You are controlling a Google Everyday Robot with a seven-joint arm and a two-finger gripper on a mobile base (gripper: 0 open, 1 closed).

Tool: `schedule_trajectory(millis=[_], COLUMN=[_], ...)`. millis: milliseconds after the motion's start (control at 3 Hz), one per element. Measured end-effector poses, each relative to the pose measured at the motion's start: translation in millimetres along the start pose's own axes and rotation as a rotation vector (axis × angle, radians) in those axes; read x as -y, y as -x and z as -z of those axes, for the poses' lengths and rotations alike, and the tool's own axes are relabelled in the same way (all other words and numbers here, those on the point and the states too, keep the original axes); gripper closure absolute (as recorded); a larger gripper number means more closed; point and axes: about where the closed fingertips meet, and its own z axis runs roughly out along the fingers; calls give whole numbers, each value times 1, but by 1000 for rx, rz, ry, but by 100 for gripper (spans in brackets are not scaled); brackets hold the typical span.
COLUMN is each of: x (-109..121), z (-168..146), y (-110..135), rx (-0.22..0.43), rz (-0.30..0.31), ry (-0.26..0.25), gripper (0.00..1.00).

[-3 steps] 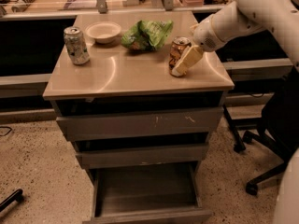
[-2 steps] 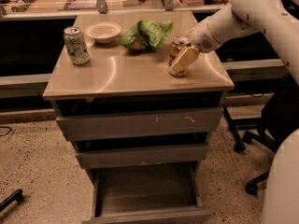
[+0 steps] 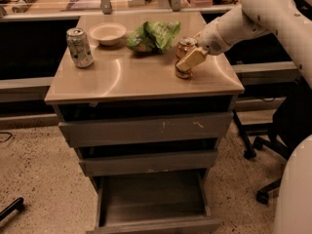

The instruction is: Place orange can into bottom drawer

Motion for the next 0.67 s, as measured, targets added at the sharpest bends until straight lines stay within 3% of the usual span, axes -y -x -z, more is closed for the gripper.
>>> schedule_trajectory(millis=[333,667], x=[0,-13], z=[0,5], y=[0,4], rx=[0,10], rz=[0,42], ry=[0,35], gripper=[87,100])
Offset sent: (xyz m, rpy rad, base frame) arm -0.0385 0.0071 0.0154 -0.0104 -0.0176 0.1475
